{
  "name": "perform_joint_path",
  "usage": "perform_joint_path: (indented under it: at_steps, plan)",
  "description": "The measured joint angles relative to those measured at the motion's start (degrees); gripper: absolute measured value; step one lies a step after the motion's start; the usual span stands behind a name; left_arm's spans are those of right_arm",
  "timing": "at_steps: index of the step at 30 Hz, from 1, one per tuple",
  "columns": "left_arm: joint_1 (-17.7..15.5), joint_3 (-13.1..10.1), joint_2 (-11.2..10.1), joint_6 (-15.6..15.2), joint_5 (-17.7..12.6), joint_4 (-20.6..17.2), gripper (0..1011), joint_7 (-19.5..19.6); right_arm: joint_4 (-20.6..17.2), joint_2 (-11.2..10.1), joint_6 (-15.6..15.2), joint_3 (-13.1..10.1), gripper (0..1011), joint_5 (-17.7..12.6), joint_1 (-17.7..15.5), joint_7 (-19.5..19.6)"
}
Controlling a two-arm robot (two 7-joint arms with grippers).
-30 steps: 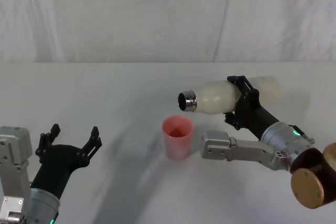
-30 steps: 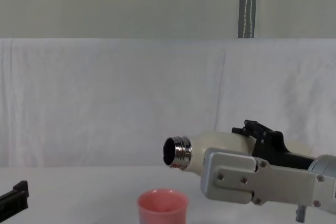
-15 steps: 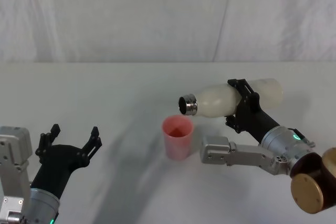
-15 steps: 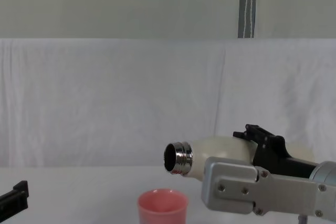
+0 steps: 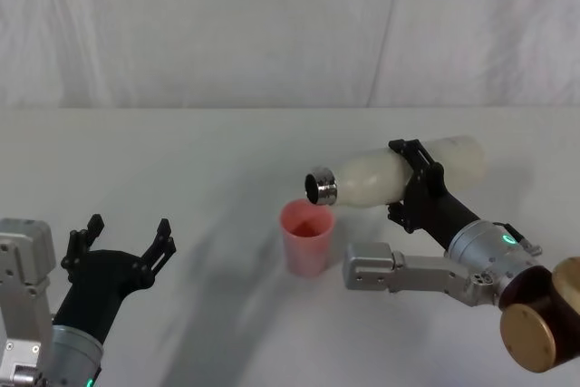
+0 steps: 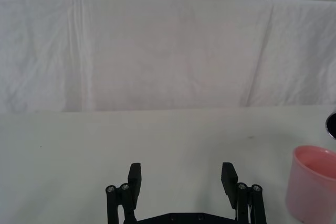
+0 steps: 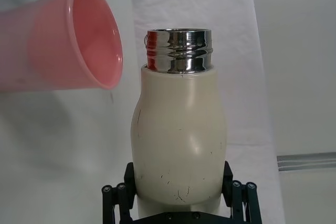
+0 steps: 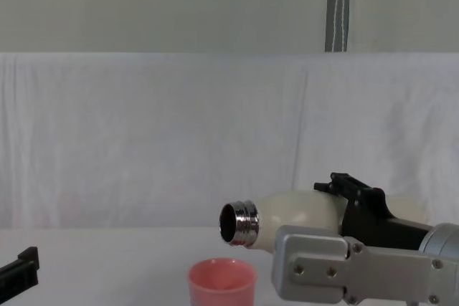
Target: Grasp the thermos with one hand and pour water into the cup lid.
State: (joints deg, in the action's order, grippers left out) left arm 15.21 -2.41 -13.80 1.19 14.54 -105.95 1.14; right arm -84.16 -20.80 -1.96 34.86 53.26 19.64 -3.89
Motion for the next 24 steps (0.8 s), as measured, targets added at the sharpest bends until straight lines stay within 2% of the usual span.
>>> perform_joint_path:
  at_steps: [24]
  plan:
    - [0.0, 0.0, 0.0, 0.0, 0.0, 0.0, 1001, 0.0, 0.3, -0.6, -1.0, 0.9, 951, 2.2, 1.1, -0.4]
